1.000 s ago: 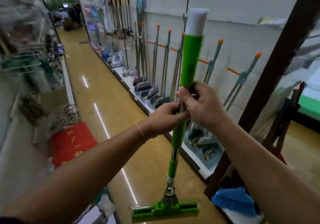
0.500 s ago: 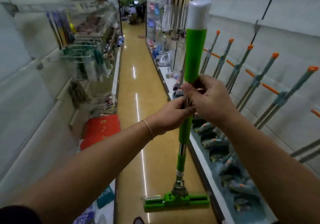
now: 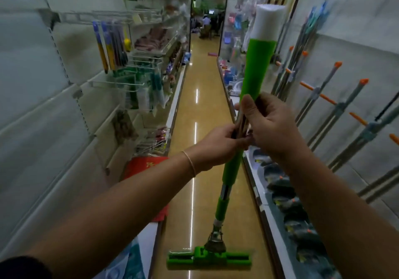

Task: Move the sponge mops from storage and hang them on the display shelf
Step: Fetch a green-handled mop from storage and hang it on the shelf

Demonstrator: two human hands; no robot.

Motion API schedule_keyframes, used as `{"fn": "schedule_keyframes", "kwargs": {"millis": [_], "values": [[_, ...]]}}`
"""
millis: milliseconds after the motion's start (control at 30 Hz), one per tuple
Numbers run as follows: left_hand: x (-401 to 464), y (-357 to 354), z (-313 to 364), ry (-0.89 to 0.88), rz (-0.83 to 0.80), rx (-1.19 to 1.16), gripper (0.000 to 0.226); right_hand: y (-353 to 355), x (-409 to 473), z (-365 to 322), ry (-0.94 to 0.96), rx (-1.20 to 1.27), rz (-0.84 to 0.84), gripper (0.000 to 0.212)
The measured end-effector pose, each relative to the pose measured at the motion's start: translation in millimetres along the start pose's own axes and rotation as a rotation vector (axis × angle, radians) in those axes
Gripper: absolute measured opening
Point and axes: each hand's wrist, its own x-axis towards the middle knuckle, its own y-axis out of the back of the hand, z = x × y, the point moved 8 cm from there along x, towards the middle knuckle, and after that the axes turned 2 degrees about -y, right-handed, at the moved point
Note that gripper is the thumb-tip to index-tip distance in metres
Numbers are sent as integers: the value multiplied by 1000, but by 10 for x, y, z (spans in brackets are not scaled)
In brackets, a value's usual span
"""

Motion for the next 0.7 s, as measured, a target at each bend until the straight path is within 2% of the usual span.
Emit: {"fn": "schedule_keyframes", "kwargs": {"millis": [200, 367, 467, 600, 700], "values": [[108, 901, -82, 32, 158, 77, 15, -688, 587, -68, 100, 143, -92, 17], [41, 1562, -201, 61, 366, 120, 4, -1302, 1020, -75, 165, 299, -224, 24], [27, 1940, -301, 99, 514, 171, 8, -1675, 1282, -37, 188, 389, -318, 30], [7, 2344, -359, 137, 683, 188, 4, -2106, 1636, -19, 234, 456, -422, 20], [-30, 2608, -348, 176, 825, 194, 17, -2392, 1894, -57, 265, 494, -511, 25]]}}
